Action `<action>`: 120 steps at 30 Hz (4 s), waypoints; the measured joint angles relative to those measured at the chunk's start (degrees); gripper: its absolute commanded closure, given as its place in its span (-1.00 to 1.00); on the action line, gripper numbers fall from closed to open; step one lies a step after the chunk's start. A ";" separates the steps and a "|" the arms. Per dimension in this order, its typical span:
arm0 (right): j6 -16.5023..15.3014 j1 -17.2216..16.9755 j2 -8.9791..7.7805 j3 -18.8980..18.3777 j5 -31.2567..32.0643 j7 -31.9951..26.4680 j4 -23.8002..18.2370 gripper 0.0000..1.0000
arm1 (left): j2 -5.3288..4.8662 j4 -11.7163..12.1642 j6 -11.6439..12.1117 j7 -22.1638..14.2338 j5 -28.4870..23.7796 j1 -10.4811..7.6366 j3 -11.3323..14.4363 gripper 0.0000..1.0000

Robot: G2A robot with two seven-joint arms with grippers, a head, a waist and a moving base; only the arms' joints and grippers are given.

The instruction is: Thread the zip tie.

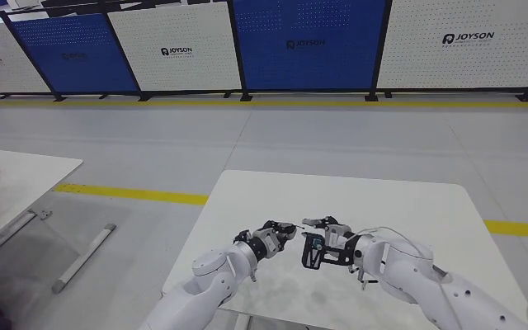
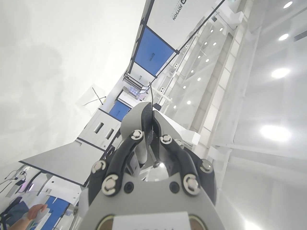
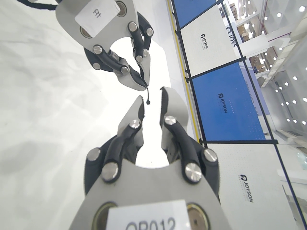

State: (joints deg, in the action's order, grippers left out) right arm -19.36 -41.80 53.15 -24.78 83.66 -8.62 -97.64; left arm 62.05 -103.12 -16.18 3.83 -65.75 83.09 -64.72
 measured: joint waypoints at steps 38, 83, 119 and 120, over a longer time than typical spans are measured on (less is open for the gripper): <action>-0.12 1.87 -10.05 8.25 -59.08 13.41 2.36 -1.00 | 1.18 4.83 23.79 10.78 53.20 5.35 8.34 1.00; -0.12 -2.76 -2.40 -5.54 -107.75 -31.54 14.07 -1.00 | 0.32 -6.31 17.13 3.67 48.48 11.39 1.27 1.00; 0.21 -6.33 4.13 -11.57 -112.80 -45.67 22.09 -1.00 | 1.57 -5.83 15.69 4.79 50.11 10.12 4.87 1.00; 0.25 -6.15 4.39 -11.30 -112.74 -46.35 22.49 -1.00 | 1.71 -5.85 15.58 5.10 49.75 9.92 5.14 1.00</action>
State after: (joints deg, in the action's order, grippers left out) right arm -19.11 -47.95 57.54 -36.08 -29.08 -54.97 -75.15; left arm 63.76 -108.97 -0.61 8.93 -16.00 93.01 -59.57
